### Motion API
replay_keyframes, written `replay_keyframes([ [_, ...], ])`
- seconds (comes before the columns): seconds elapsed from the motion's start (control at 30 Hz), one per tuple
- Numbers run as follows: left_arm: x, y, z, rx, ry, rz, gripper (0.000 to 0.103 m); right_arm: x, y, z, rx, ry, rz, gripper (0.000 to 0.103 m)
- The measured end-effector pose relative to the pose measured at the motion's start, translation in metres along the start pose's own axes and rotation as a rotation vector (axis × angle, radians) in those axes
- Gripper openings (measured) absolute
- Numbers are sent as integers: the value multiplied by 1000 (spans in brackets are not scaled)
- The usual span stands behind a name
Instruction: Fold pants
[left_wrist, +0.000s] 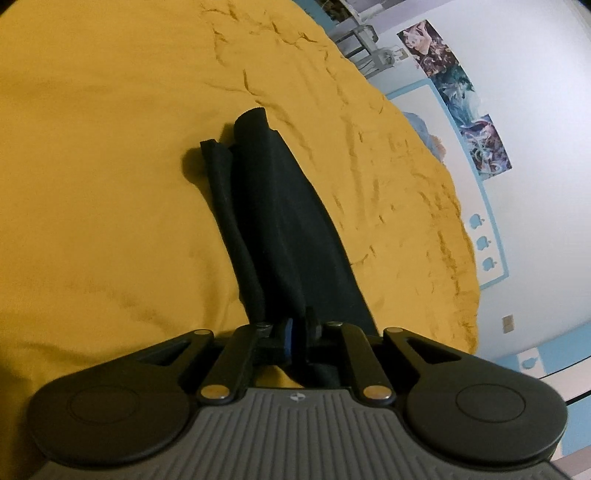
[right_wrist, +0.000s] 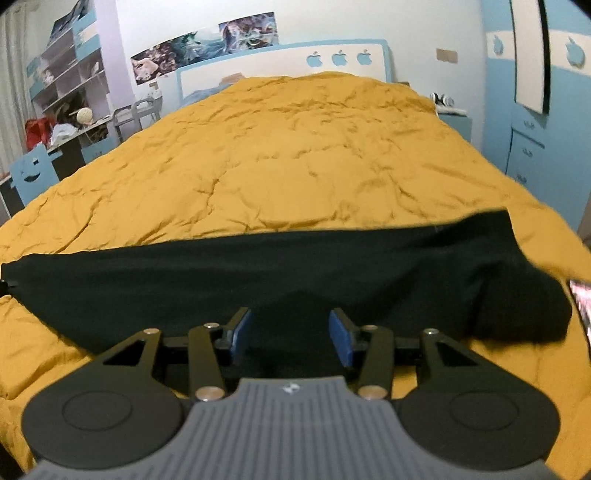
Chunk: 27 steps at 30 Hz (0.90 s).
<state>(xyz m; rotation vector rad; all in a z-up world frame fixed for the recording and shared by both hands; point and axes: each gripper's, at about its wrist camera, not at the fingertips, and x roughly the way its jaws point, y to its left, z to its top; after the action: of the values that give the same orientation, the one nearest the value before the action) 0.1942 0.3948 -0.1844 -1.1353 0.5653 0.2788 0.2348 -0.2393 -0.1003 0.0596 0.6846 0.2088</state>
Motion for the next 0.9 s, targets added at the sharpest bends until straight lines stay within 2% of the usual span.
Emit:
replay_keyframes([
  [0.17,2,9,10,-56,-10,-28,16,-13,-35,4,76,-27,-125,48],
  [0.3,9,14,9,-76,-26,-20,16,-30,-87,-3,266,-44,-261,48],
  [0.4,11,11,3,-36,-43,0,16,-41,-120,-14,395,-61,-303,48],
  [0.53,11,9,3,-21,-42,17,16,-39,-153,-23,574,-62,-277,48],
  [0.67,9,9,3,-23,-40,22,16,-19,-180,-33,862,-63,-178,52],
  [0.73,10,8,3,-18,-41,30,16,-7,-193,-41,1007,-66,-171,52],
  [0.8,11,7,3,-12,-41,36,16,3,-202,-44,1085,-81,-179,52],
  [0.83,11,7,2,-13,-41,35,16,6,-203,-40,1070,-76,-191,40],
  [0.87,11,7,2,-17,-40,33,16,8,-203,-33,1019,-64,-202,22],
  [0.9,11,7,3,-20,-39,32,16,7,-201,-22,936,-69,-203,14],
])
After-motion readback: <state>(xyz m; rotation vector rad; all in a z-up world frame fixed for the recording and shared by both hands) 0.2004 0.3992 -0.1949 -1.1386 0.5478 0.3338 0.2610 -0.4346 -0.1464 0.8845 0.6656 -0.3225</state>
